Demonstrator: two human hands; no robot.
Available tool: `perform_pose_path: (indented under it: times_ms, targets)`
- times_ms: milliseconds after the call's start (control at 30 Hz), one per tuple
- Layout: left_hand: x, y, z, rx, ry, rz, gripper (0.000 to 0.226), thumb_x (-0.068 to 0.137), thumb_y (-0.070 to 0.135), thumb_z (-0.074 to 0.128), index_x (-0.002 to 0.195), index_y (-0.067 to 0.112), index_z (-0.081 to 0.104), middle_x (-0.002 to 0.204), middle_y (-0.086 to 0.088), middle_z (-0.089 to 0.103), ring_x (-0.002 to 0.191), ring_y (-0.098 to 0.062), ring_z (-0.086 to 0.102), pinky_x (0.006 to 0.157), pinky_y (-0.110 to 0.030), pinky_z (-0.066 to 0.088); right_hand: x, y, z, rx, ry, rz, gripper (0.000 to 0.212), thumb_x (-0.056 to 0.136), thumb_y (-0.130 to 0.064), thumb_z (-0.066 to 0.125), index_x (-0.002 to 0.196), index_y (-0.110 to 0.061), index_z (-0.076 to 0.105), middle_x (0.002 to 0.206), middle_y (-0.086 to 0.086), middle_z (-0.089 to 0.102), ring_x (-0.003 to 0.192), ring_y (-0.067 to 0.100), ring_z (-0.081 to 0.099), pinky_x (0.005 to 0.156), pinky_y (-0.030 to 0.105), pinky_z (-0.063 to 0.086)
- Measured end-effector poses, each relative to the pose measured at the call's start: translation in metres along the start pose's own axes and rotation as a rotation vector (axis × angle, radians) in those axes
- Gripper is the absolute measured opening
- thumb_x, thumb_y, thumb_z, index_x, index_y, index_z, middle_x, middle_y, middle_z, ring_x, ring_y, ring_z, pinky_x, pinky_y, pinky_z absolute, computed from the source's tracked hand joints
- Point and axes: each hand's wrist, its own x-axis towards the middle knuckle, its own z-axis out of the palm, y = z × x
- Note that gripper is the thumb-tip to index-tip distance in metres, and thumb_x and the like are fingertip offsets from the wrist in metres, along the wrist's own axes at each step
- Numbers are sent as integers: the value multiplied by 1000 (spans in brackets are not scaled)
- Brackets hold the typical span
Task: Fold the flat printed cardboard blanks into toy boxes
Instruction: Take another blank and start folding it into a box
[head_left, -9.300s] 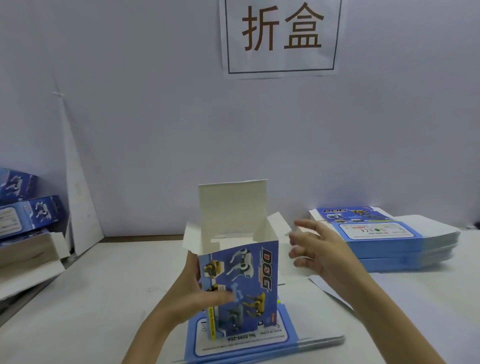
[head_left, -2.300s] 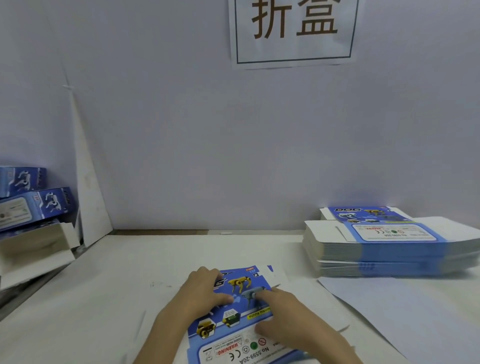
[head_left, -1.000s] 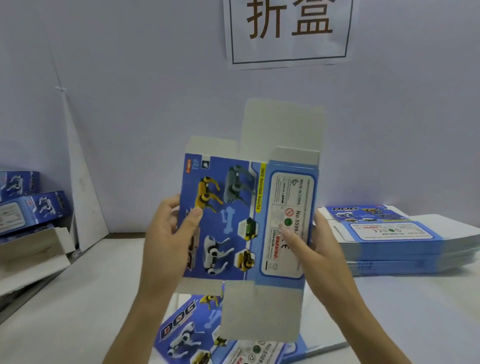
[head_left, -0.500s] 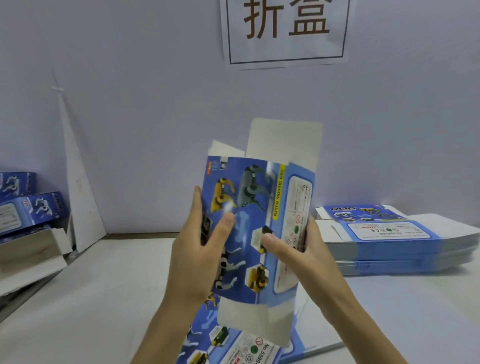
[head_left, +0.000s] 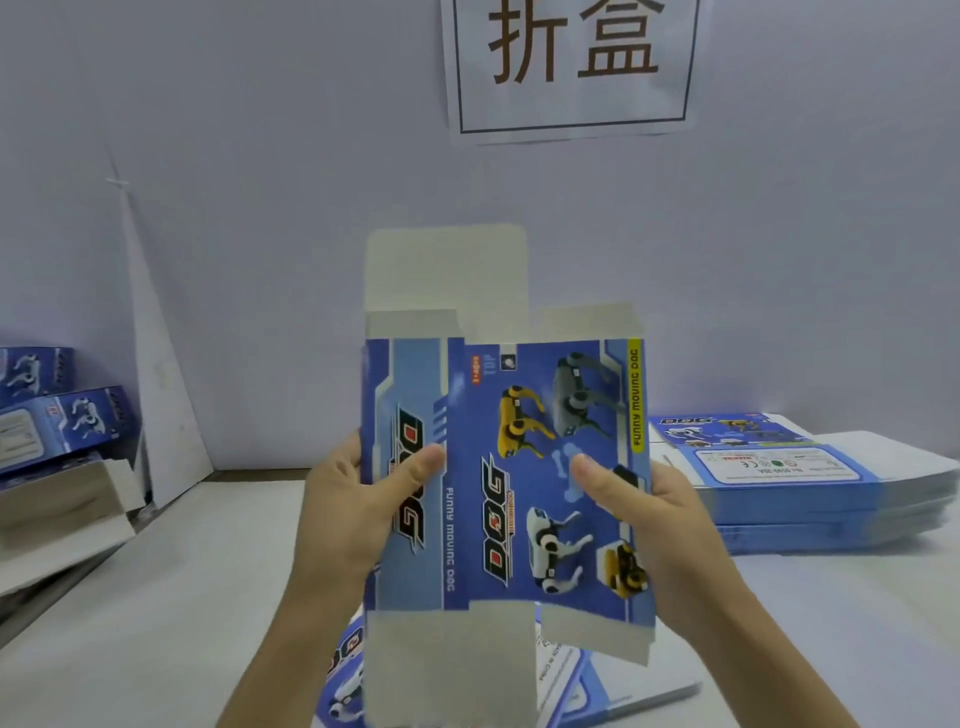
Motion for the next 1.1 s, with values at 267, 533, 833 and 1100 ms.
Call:
perform_pose_path:
  times_ms: [267,533,833,1100]
  targets:
    - [-2,1,6,31,-56,-6,41,65,39,70,102,23,62,89,2,76,75,-21,74,57,-34,60,3,-6,-14,-70,111,-60,16,73,-16,75,88,-14,71,75,5,75,70,16,73,50,15,50]
    - [-6,3,11,76,-26,42,41,64,41,69,101,28,59,87,10,74,78,-16,73,57,-30,60,1,-9,-14,-39,101,-28,27,71,-23,74,94,-11,68,78,4,76,70,15,73,48,15,50]
    - [-9,7,13,38,-42,188,47,63,38,80,102,39,54,95,17,72,85,-7,71,58,-17,55,0,-10,-10,-5,132,-159,28,62,-26,77,87,-15,72,72,12,73,59,27,71,44,30,54]
    - [-17,-6,11,483,-242,207,71,56,41,90,110,6,59,89,3,62,87,17,55,67,0,40,1,7,-5,-381,-16,-259,60,58,-43,83,112,-34,58,112,-17,66,109,2,60,87,17,47]
